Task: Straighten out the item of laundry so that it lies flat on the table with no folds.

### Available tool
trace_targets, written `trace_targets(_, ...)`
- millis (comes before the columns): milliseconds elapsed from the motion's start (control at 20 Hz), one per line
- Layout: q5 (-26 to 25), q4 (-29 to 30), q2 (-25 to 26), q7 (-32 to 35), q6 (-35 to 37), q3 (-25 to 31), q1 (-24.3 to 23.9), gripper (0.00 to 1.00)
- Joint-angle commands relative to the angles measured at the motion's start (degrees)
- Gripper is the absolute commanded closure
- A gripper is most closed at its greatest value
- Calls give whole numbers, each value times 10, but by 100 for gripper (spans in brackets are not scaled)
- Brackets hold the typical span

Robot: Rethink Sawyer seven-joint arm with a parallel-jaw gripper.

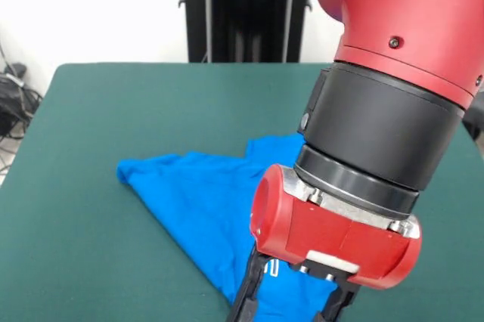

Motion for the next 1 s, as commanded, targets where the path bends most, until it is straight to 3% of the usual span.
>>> trace_targets(50, 58, -24, -12, -102, 246, 117, -43, 0)
trace_targets(200, 49, 63, -53, -108, 200, 133, -36, 0)
trace_targets(350, 27, 233, -127, -102, 89, 157, -33, 0)
trace_targets(550, -3, 358, -191, -100, 32, 175, -34, 0)
trace_targets(750, -21, 411, -215, -90, 14, 188, -39, 0)
trace_targets(1000, -42, 420, -217, -66, 11, 192, -40, 0)
